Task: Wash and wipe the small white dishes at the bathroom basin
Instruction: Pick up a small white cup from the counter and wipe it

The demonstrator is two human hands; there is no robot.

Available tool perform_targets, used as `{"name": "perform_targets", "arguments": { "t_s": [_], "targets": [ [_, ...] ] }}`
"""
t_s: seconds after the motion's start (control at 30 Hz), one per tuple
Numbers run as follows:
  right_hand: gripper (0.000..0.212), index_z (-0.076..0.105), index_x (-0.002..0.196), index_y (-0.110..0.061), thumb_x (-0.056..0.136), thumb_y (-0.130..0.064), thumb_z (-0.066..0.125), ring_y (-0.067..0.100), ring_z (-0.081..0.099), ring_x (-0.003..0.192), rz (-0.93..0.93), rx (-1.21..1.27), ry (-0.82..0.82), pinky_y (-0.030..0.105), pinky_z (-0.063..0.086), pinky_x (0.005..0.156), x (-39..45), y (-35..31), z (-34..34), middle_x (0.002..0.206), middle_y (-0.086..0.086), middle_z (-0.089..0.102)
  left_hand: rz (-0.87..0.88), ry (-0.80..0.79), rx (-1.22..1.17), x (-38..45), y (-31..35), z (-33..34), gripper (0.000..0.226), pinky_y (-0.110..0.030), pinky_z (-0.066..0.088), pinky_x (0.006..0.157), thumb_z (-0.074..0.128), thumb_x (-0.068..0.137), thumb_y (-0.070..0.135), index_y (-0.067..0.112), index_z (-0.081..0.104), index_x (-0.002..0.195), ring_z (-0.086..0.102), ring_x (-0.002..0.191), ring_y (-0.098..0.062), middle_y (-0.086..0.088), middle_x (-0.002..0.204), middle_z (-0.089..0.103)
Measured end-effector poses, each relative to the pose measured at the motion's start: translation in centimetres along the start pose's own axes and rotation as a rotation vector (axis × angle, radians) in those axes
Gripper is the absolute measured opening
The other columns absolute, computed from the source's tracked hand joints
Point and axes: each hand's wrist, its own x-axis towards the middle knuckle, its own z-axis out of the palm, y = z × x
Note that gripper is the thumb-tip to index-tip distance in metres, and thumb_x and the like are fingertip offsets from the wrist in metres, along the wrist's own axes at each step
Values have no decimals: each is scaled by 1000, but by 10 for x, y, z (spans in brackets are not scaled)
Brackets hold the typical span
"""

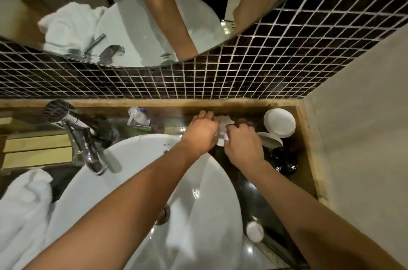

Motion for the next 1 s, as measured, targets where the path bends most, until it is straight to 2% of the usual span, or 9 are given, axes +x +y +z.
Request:
{"name": "perform_targets", "arguments": {
  "t_s": [0.1,0.3,0.57,0.8,0.9,1.0],
  "targets": [
    [24,66,113,-19,90,-18,70,27,62,108,22,5,-11,41,53,96,11,-2,6,113,6,66,3,-6,-22,0,-2,3,45,-42,32,110,60,87,15,18,49,131,39,124,-25,-5,130,48],
    [32,63,119,-23,88,-20,71,29,56,118,8,1,-26,47,52,100,21,-3,16,125,6,61,40,60,-64,-2,-1,13,35,-39,34,106,63,83,13,18,56,117,42,115,-23,-4,121,51],
    [31,64,120,-20,89,-21,71,29,58,113,-22,-66,5,44,55,93,17,1,12,124,7,62,81,142,56,-5,0,15,35,-38,41,95,65,82,24,17,57,115,49,109,-24,-5,117,58],
    [37,61,130,-17,93,-21,66,26,58,114,-50,14,12,39,54,95,-17,4,-6,127,9,61,163,152,84,-32,19,6,30,-38,43,88,51,90,30,16,56,116,51,102,-23,-5,113,58],
    [31,62,124,-15,93,-19,65,22,58,107,-43,76,0,37,55,92,-41,6,-9,121,6,58,193,135,76,-48,29,5,30,-38,42,90,50,90,33,17,57,115,50,101,-22,-5,112,57],
    [28,63,119,-12,91,-15,67,24,58,101,-29,148,-3,39,56,85,-73,11,-7,113,8,59,225,130,70,-68,41,8,27,-38,41,84,52,90,34,16,59,109,49,93,-22,-5,107,59]
  ]
}}
